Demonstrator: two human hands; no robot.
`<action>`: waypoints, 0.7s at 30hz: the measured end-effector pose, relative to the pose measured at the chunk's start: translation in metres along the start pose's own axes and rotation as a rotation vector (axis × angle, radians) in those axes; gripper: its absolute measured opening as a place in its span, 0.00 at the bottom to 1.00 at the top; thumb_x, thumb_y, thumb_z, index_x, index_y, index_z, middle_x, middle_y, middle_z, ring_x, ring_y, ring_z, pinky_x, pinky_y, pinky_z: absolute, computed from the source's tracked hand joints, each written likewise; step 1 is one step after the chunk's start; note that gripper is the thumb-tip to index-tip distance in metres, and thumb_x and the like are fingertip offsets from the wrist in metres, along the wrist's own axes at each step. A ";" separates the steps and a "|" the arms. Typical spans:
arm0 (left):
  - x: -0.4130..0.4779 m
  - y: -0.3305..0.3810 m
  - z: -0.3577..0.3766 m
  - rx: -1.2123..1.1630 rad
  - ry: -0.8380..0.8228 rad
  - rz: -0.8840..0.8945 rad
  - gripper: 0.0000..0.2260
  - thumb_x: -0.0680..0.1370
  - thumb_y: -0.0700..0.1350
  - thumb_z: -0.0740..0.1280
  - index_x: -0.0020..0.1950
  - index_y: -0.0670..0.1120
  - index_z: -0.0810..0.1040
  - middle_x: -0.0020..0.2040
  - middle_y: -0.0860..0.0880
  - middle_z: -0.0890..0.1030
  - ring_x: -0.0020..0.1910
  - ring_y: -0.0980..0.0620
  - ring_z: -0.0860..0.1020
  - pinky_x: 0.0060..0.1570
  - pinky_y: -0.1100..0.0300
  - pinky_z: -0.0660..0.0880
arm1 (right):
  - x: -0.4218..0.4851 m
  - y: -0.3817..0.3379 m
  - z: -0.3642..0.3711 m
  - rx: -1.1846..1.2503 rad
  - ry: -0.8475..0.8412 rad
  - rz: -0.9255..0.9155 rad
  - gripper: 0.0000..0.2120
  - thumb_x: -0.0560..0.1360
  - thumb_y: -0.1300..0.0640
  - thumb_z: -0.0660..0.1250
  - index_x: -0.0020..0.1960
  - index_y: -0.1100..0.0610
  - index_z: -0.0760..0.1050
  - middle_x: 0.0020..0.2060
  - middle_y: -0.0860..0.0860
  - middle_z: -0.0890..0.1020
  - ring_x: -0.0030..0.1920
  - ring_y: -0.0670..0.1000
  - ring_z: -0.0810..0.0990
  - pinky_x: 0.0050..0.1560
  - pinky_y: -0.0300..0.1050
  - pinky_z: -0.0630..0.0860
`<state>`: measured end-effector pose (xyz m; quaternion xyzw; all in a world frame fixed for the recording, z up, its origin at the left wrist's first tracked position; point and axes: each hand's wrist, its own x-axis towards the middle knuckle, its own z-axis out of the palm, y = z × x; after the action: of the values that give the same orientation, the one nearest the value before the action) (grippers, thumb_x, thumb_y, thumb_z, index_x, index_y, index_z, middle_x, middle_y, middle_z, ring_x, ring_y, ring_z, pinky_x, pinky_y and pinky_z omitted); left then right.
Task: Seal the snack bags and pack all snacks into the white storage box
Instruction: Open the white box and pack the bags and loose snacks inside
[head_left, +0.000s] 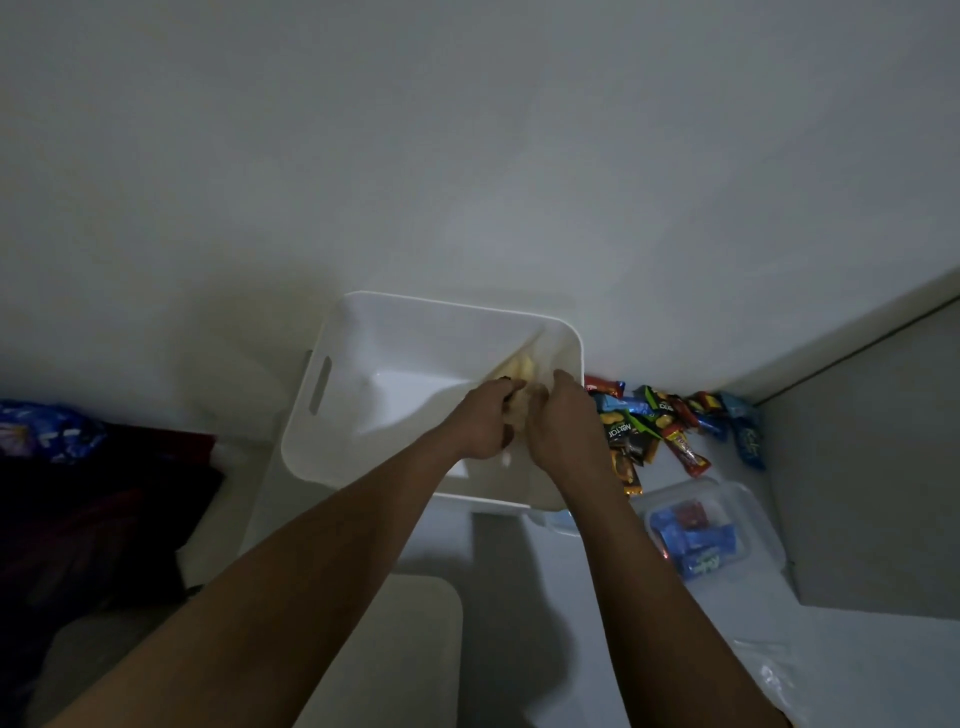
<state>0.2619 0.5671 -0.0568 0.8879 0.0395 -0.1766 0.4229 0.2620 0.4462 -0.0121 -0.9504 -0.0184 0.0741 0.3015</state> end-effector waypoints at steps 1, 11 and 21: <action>-0.001 -0.001 0.000 -0.012 0.011 0.001 0.28 0.74 0.35 0.68 0.74 0.45 0.68 0.69 0.43 0.74 0.67 0.44 0.74 0.66 0.55 0.71 | -0.001 0.001 -0.004 0.011 0.017 -0.008 0.15 0.83 0.55 0.54 0.61 0.63 0.72 0.55 0.62 0.80 0.55 0.62 0.79 0.48 0.48 0.71; -0.041 0.053 0.008 -0.072 0.308 0.081 0.21 0.75 0.41 0.70 0.68 0.47 0.75 0.65 0.47 0.77 0.59 0.47 0.78 0.60 0.54 0.76 | -0.049 0.038 -0.066 0.165 0.185 -0.027 0.12 0.81 0.58 0.60 0.60 0.60 0.78 0.52 0.57 0.84 0.53 0.57 0.81 0.45 0.41 0.69; -0.118 0.143 0.138 0.136 0.538 0.400 0.12 0.73 0.46 0.71 0.56 0.47 0.80 0.54 0.48 0.79 0.55 0.49 0.75 0.56 0.55 0.74 | -0.138 0.206 -0.111 0.146 0.087 0.176 0.12 0.79 0.56 0.64 0.60 0.59 0.78 0.54 0.58 0.84 0.55 0.58 0.81 0.55 0.48 0.75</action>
<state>0.1442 0.3789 0.0096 0.9189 -0.0374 0.1484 0.3635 0.1403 0.2040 -0.0231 -0.9262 0.0838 0.0599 0.3627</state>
